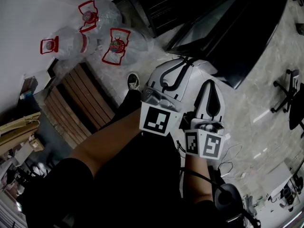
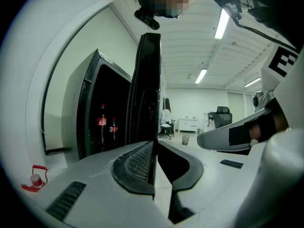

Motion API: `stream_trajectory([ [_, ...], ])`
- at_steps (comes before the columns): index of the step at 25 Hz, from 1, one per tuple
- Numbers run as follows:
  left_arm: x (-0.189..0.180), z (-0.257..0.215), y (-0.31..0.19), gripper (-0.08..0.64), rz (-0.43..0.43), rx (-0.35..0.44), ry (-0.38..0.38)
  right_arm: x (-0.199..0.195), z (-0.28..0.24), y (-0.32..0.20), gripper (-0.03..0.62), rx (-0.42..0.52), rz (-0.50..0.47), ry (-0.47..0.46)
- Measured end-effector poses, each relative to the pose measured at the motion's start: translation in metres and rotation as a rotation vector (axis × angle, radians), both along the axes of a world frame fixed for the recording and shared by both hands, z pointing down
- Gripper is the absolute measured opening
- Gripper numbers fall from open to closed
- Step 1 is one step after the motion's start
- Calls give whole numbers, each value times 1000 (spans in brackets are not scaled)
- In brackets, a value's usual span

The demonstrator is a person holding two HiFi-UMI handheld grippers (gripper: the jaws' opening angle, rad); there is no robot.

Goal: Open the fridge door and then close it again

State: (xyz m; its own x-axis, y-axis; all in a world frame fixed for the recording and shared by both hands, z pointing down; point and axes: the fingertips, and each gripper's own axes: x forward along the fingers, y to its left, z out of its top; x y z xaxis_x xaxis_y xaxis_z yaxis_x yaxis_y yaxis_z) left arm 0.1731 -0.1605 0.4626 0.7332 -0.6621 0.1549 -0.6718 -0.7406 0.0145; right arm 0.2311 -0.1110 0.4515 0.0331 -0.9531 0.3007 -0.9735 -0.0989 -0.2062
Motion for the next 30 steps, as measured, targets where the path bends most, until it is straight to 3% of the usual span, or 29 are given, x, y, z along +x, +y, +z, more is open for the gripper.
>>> stream_trajectory([
  [12, -40, 2, -44, 37, -17, 39, -39, -14, 3, -21, 15, -12, -32, 4],
  [17, -64, 4, -77, 46, -66, 35, -44, -23, 4, -37, 15, -24, -42, 2],
  [21, -84, 8, -107, 55, -128, -12, -16, -28, 4, -51, 15, -15, -31, 12],
  [30, -90, 7, -116, 61, -79, 42, -75, -45, -2, -74, 15, 11, -43, 15],
])
